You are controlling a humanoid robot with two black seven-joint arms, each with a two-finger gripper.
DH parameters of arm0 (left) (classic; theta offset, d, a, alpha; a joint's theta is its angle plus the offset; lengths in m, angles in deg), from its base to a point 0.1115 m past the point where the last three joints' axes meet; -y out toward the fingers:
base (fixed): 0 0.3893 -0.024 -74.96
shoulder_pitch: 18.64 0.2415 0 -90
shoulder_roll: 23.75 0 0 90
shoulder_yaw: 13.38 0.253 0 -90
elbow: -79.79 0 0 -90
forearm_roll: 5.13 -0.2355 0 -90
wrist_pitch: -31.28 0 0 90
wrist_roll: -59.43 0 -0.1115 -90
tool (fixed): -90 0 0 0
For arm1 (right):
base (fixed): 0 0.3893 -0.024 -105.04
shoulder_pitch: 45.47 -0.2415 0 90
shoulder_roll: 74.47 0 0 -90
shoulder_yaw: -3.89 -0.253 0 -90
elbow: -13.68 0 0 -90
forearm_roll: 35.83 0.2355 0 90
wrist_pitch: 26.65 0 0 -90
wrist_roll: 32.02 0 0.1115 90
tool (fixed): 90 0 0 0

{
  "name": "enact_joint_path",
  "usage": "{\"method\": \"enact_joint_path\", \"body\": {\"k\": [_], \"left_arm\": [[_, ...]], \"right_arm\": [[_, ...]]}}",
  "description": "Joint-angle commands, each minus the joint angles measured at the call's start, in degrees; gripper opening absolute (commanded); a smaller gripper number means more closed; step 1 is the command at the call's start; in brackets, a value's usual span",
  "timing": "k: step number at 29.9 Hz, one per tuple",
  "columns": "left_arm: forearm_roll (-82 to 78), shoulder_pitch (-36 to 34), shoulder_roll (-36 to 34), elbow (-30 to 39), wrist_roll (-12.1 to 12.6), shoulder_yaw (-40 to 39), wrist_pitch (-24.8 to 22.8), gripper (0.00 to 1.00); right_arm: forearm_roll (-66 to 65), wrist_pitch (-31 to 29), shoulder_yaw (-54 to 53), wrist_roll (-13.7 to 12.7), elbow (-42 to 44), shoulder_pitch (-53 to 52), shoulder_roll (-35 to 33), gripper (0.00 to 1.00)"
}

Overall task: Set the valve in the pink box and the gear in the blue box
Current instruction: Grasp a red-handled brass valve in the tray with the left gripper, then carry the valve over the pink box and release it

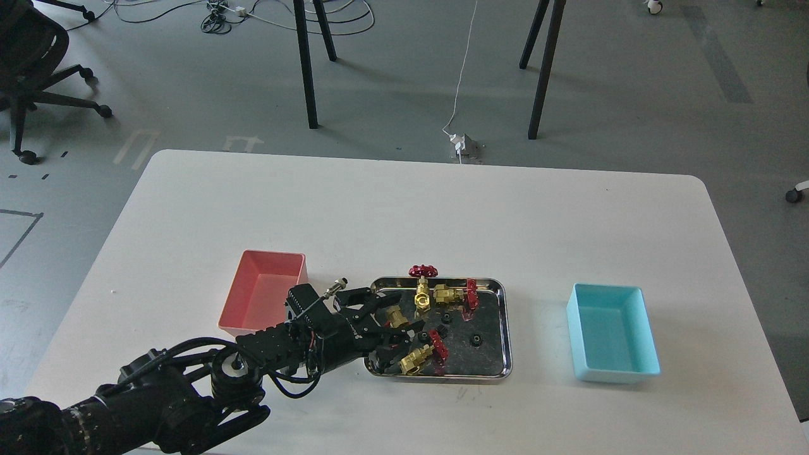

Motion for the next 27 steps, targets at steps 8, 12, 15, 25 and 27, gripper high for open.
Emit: {"method": "enact_joint_path", "body": {"k": [8, 12, 15, 25, 27], "left_arm": [[0.0, 0.3, -1.0, 1.1, 0.4, -1.1, -0.2, 0.14], [0.0, 0.2, -1.7, 4.5, 0.5, -6.1, -0.3, 0.13], [0.3, 0.1, -5.9, 9.8, 0.9, -9.6, -2.1, 0.13], [16.4, 3.8, -25.5, 20.6, 1.9, -12.7, -1.7, 0.13], [16.8, 5.1, -27.0, 20.6, 1.8, -12.6, -0.3, 0.13]], "right_arm": [[-1.8, 0.1, 0.2, 0.1, 0.3, 0.4, 0.2, 1.00], [-2.2, -0.3, 0.3, 0.1, 2.3, 0.7, 0.6, 1.00], [-2.2, -0.7, 0.4, 0.1, 3.8, 0.8, 1.9, 1.00], [-3.9, -0.6, 0.5, 0.1, 4.7, 0.8, 3.2, 1.00], [-3.9, -0.6, 0.4, 0.1, 4.8, 0.8, 3.3, 1.00]]}}
